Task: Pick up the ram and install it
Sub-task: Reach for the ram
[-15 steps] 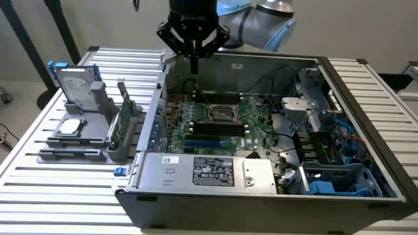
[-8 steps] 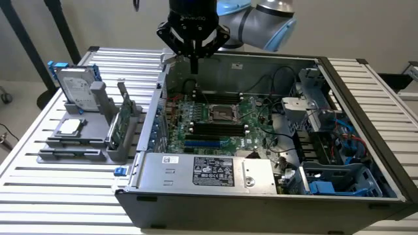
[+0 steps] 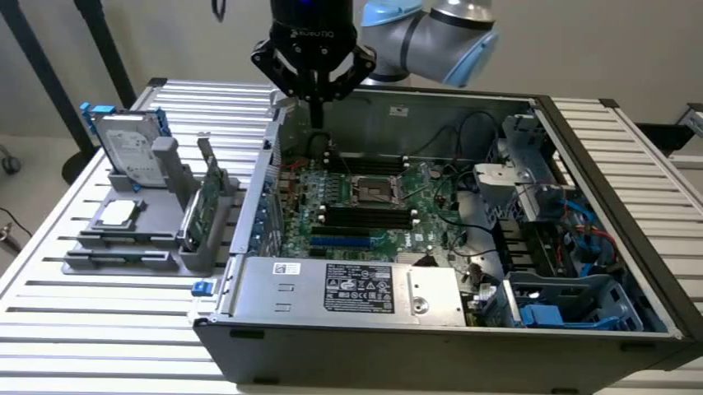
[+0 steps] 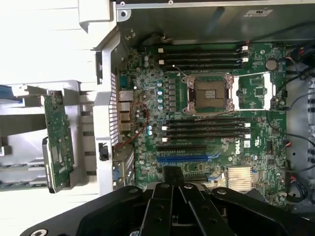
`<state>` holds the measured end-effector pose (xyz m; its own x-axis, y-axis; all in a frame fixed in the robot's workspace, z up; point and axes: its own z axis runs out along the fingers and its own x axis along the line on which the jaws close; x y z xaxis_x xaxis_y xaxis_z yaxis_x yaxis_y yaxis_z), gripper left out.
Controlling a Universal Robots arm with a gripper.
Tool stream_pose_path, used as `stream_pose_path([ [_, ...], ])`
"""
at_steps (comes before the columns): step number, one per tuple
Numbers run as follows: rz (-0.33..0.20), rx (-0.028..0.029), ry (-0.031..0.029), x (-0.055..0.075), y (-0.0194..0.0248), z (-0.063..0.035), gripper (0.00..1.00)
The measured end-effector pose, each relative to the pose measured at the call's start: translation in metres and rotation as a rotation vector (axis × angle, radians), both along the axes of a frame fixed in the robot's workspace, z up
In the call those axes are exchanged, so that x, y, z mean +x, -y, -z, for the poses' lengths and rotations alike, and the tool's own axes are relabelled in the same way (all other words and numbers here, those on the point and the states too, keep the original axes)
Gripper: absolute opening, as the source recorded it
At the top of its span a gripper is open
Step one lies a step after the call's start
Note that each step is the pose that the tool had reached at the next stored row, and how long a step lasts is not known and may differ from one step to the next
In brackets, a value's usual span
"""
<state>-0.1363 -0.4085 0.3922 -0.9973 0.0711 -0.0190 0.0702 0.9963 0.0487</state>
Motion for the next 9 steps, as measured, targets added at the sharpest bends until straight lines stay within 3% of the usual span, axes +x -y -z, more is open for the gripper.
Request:
stream_pose_path([
  [4,0.000,0.0001,0.0001,-0.018,0.0066,0.0009,0.11],
  [9,0.000,0.0000,0.0001,-0.041,0.0119,0.0019,0.11],
])
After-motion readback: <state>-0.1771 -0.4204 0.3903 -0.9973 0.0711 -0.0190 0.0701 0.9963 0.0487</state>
